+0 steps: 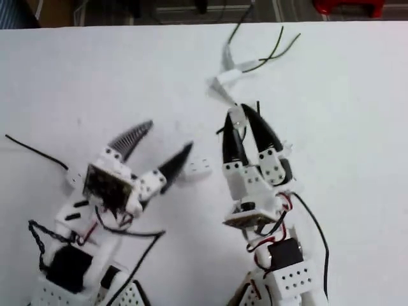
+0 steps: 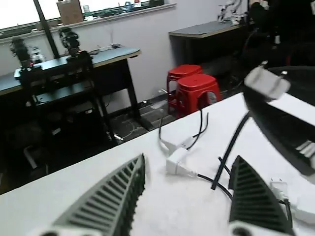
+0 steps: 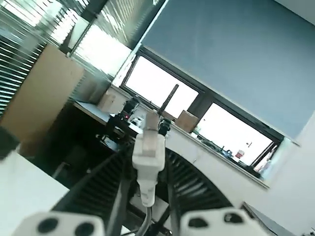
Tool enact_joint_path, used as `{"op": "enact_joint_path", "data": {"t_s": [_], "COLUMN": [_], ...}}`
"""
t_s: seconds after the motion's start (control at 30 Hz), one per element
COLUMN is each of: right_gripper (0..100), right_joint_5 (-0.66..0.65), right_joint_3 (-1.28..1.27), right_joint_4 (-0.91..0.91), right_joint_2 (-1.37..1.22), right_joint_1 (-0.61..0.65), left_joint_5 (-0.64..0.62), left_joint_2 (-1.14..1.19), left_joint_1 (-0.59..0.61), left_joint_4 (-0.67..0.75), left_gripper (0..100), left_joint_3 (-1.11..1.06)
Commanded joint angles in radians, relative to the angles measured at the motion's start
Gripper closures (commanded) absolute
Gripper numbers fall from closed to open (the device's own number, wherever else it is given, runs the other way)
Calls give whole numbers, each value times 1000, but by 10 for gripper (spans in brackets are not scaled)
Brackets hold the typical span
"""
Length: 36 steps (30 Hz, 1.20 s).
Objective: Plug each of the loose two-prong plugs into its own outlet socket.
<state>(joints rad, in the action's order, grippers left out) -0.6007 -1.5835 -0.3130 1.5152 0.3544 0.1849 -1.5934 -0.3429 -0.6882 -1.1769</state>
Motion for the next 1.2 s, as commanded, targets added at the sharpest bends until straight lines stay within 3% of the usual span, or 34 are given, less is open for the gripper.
{"op": "enact_joint_path", "data": {"t_s": [0.0,0.37,0.57,0.73,1.17], "right_gripper": [980,980,980,980,980], "right_joint_5": [6,8,11,147,184], "right_joint_3": [6,-21,-26,-23,-17], "right_joint_4": [4,35,35,45,77], "right_joint_2": [13,21,21,21,21], "right_joint_1": [70,213,262,248,251], "left_joint_5": [41,41,-3,-14,-12], "left_joint_2": [-94,-211,-211,-211,-209], "left_joint_1": [-107,-202,-162,-77,-12], "left_joint_4": [-107,-199,-20,138,218], "left_gripper": [722,725,725,725,725], "left_joint_3": [6,89,-18,-118,-150]}}
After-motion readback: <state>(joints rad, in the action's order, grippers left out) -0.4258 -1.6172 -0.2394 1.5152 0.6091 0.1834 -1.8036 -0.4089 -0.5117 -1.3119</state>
